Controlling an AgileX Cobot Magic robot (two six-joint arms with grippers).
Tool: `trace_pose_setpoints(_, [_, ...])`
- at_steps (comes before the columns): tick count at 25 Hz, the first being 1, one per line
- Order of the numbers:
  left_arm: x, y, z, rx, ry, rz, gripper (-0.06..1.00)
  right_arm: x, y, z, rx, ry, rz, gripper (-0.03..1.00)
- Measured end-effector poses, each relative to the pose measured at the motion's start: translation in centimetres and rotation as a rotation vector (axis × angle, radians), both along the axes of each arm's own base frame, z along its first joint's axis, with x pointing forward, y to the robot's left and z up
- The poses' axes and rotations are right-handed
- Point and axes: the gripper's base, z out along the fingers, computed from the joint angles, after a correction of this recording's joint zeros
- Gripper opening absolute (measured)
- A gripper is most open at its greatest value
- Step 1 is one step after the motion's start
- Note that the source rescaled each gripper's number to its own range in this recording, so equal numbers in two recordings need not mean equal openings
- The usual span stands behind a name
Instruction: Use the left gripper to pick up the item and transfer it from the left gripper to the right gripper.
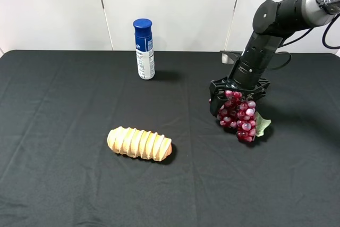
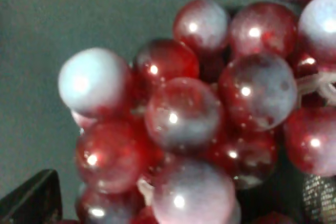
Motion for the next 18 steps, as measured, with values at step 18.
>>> trace_pose_setpoints(18, [0.0, 0.0, 0.0, 0.000, 0.000, 0.000, 1.00, 0.3, 0.2, 9.5, 0.055, -0.135, -0.008, 1.00])
